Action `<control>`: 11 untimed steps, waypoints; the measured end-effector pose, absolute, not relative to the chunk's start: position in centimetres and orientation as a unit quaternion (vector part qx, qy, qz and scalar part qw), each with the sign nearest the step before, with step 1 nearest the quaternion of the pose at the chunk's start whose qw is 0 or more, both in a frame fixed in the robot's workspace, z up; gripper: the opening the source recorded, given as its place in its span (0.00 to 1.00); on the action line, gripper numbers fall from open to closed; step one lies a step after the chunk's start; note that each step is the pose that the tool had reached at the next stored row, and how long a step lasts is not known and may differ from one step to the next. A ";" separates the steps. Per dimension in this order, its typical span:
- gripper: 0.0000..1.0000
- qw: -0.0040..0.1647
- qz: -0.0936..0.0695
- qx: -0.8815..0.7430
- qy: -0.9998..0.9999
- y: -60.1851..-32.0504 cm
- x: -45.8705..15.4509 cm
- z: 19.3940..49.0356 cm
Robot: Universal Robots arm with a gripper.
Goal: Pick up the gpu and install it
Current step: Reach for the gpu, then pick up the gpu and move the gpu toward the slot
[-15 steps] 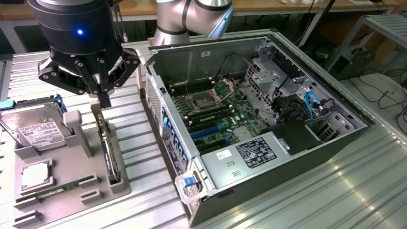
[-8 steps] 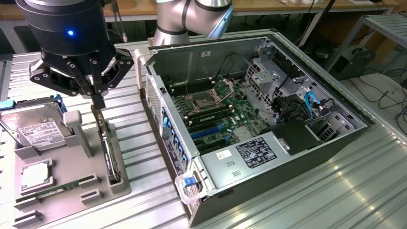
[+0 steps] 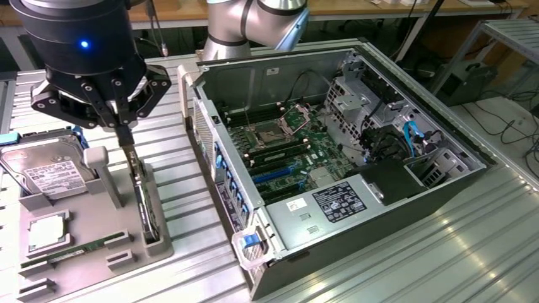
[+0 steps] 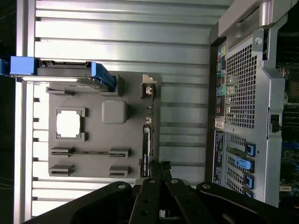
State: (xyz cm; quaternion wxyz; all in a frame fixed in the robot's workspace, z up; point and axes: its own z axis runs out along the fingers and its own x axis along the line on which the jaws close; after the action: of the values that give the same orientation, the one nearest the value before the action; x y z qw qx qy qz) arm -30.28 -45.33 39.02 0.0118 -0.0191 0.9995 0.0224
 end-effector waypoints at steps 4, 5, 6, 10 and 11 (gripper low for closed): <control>0.11 0.012 0.022 -0.021 0.999 -45.3 -30.4 39.0; 0.11 0.012 0.022 -0.021 0.999 -45.3 -30.4 39.0; 0.11 0.012 0.022 -0.021 0.999 -45.3 -30.4 39.0; 0.11 0.012 0.022 -0.021 0.999 -45.3 -30.4 39.0; 0.11 0.012 0.022 -0.021 0.999 -45.3 -30.4 39.0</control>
State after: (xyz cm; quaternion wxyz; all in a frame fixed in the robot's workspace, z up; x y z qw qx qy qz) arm -30.42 -45.33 39.02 0.0117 -0.0214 0.9995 0.0225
